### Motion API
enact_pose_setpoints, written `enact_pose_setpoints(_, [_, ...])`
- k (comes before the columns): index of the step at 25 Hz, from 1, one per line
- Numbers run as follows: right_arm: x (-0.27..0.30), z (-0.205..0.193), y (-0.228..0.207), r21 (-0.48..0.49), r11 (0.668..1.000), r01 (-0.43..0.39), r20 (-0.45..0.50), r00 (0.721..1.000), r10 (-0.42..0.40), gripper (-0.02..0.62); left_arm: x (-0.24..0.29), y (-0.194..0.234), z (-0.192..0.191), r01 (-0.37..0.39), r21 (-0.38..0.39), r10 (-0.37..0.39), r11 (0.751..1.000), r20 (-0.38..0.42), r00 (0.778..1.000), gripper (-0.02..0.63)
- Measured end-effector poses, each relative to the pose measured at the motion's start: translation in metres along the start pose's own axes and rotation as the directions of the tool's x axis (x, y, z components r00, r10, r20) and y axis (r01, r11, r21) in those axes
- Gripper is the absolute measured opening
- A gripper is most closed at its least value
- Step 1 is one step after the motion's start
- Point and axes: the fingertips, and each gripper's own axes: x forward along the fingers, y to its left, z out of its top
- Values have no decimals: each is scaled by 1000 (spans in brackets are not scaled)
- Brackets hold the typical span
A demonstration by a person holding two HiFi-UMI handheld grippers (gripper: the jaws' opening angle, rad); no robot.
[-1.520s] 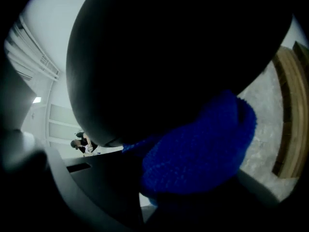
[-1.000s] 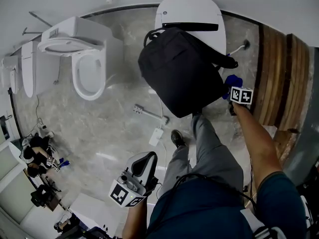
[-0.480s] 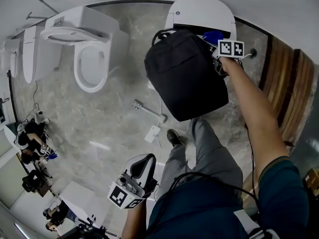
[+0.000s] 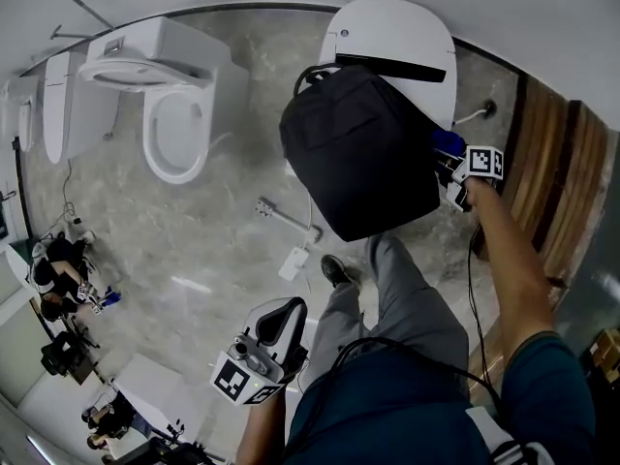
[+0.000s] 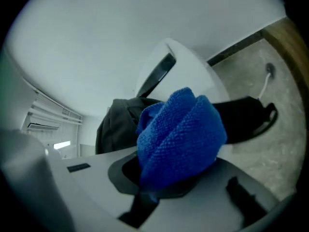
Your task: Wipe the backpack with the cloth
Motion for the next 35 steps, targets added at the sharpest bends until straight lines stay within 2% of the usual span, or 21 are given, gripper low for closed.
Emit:
enact_pose_setpoints(3, [-31,-43,-19,26,1000,14,-49,999,-12,27,2,0,1,5,1,-5,1000,-8,1000,6])
enact_pose_setpoints(6, [-31,-46,-19,-39,999,9,-73,997,-12,28,5,-4,0,9,5,-9,1000,-17,1000,6])
enact_pose_setpoints(8, [-8,-22,0,-96,995,-24,-53,998,19,28,10,-5,-3,12,8,-12,1000,-25,1000,6])
enact_pose_setpoints(10, [22,11,20,-176,984,-18,-40,999,11,26,18,-4,-7,26,10,-26,1000,-35,999,6])
enact_pose_setpoints(12, [48,54,36,-278,960,22,-12,1000,-26,26,29,-3,-10,41,-7,-41,999,-36,999,6])
enact_pose_setpoints(15, [63,117,56,-411,905,110,54,994,-97,26,36,-5,-16,43,-2,-43,999,-50,998,6])
enact_pose_setpoints(17, [56,133,52,-457,868,195,96,981,-170,26,34,-6,-15,33,0,-33,999,-48,998,6])
enact_pose_setpoints(18, [50,130,48,-461,862,213,105,977,-186,26,32,-7,-13,25,-6,-25,1000,-38,999,6])
enact_pose_setpoints(20, [34,110,35,-443,872,208,100,978,-183,27,26,-7,-8,12,-3,-12,1000,-24,1000,6])
enact_pose_setpoints(26, [-21,3,-12,-278,954,110,46,994,-101,28,8,-7,-9,2,-4,-2,1000,-1,1000,6])
enact_pose_setpoints(28, [-44,-40,-31,-190,970,155,40,988,-150,26,2,-5,-9,3,-9,-3,1000,17,1000,6])
enact_pose_setpoints(30, [-68,-74,-54,-110,952,286,39,958,-283,26,-5,-4,-6,5,-14,-5,1000,28,1000,6])
enact_pose_setpoints(31, [-71,-81,-56,-86,947,309,45,951,-306,27,-8,-3,-5,6,-14,-6,1000,27,1000,6])
enact_pose_setpoints(32, [-66,-80,-51,-82,954,289,54,957,-286,26,-10,-2,-4,5,-15,-4,1000,26,1000,6])
enact_pose_setpoints(35, [-19,-36,-5,-134,986,96,85,993,-85,27,-10,-1,-6,-13,-25,13,1000,19,1000,6])
